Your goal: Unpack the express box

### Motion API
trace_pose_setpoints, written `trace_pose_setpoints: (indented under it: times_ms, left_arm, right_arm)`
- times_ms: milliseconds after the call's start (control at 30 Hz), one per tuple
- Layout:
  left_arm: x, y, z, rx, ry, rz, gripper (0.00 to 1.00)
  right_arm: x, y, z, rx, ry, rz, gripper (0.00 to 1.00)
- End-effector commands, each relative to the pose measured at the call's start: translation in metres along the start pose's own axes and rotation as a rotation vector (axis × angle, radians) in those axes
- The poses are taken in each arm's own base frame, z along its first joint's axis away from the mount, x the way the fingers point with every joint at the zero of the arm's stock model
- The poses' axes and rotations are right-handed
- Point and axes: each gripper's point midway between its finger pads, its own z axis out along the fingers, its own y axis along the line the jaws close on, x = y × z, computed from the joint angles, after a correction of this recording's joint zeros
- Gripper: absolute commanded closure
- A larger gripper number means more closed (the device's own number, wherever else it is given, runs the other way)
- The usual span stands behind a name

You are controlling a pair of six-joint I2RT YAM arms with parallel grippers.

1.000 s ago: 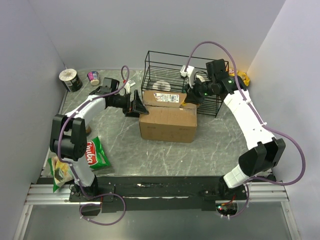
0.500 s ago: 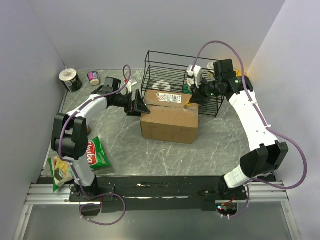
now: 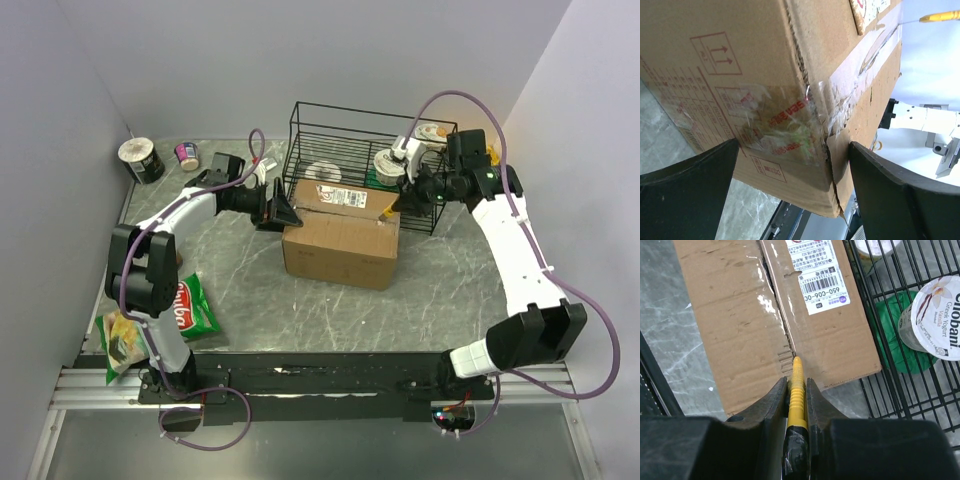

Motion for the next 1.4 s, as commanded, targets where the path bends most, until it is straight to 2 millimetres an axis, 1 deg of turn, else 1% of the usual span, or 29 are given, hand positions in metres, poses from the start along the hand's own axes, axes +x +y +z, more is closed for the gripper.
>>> trace_pose_setpoints:
  times_ms: [0,200,300,467,500,600,800,900,967,1000,1067,1100,1133,1167,1200,1233,1267,1300,1333,1367]
  left_arm:
    - [0.013,0.067,0.006,-0.230,0.019,-0.065,0.07]
    - [0.013,0.070,0.007,-0.234,0.022,-0.070,0.08]
    - [0.013,0.071,0.008,-0.235,0.023,-0.072,0.09]
    - [0.013,0.071,0.008,-0.234,0.024,-0.072,0.09]
    - [0.012,0.070,0.008,-0.234,0.021,-0.070,0.09]
    - [0.012,0.071,0.008,-0.234,0.022,-0.071,0.09]
    - [0.014,0.072,0.009,-0.234,0.030,-0.077,0.10]
    - [0.013,0.071,0.009,-0.233,0.027,-0.074,0.10]
    - [0.012,0.067,0.008,-0.223,0.023,-0.062,0.11]
    - [0.008,0.061,0.010,-0.195,0.018,-0.039,0.11]
    - [0.002,0.038,0.007,-0.123,0.015,0.026,0.11]
    - [-0.007,0.020,0.006,-0.067,0.005,0.087,0.10]
    - [-0.013,-0.001,0.000,-0.018,-0.019,0.150,0.09]
    - [-0.019,-0.017,-0.005,0.024,-0.042,0.197,0.07]
    - [-0.020,-0.030,-0.010,0.056,-0.063,0.231,0.06]
    - [-0.033,-0.059,-0.025,0.104,-0.135,0.359,0.04]
    - [-0.036,-0.070,-0.032,0.114,-0.166,0.409,0.02]
    - [-0.039,-0.078,-0.039,0.114,-0.196,0.473,0.01]
    - [-0.043,-0.092,-0.051,0.091,-0.242,0.548,0.01]
    - [-0.043,-0.096,-0.056,0.074,-0.251,0.591,0.01]
  right_arm:
    - [0.024,-0.007,-0.026,0.105,0.083,0.001,1.00]
    - [0.030,-0.013,-0.041,0.133,0.086,0.018,1.00]
    - [0.034,-0.013,-0.047,0.142,0.091,0.024,1.00]
    - [0.043,-0.005,-0.051,0.136,0.108,0.021,1.00]
    - [0.049,-0.010,-0.056,0.157,0.113,0.043,1.00]
    - [0.053,-0.010,-0.060,0.166,0.116,0.047,1.00]
    - [0.057,-0.009,-0.064,0.176,0.119,0.059,1.00]
    - [0.060,-0.010,-0.069,0.194,0.128,0.059,1.00]
    - [0.057,-0.012,-0.075,0.217,0.119,0.061,1.00]
    - [0.054,-0.016,-0.079,0.246,0.118,0.063,1.00]
    - [0.038,-0.033,-0.087,0.352,0.059,0.094,1.00]
    - [0.043,-0.043,-0.090,0.421,0.068,0.126,1.00]
    - [0.035,-0.048,-0.099,0.514,0.009,0.218,1.00]
    - [0.020,-0.064,-0.107,0.608,-0.071,0.219,1.00]
    - [0.024,-0.068,-0.107,0.656,-0.094,0.265,1.00]
    - [0.021,-0.070,-0.121,0.747,-0.147,0.342,1.00]
    - [0.012,-0.077,-0.130,0.802,-0.213,0.355,1.00]
    - [0.015,-0.078,-0.132,0.837,-0.232,0.396,1.00]
    - [0.013,-0.078,-0.143,0.896,-0.282,0.468,1.00]
    - [0.013,-0.080,-0.148,0.927,-0.303,0.499,1.00]
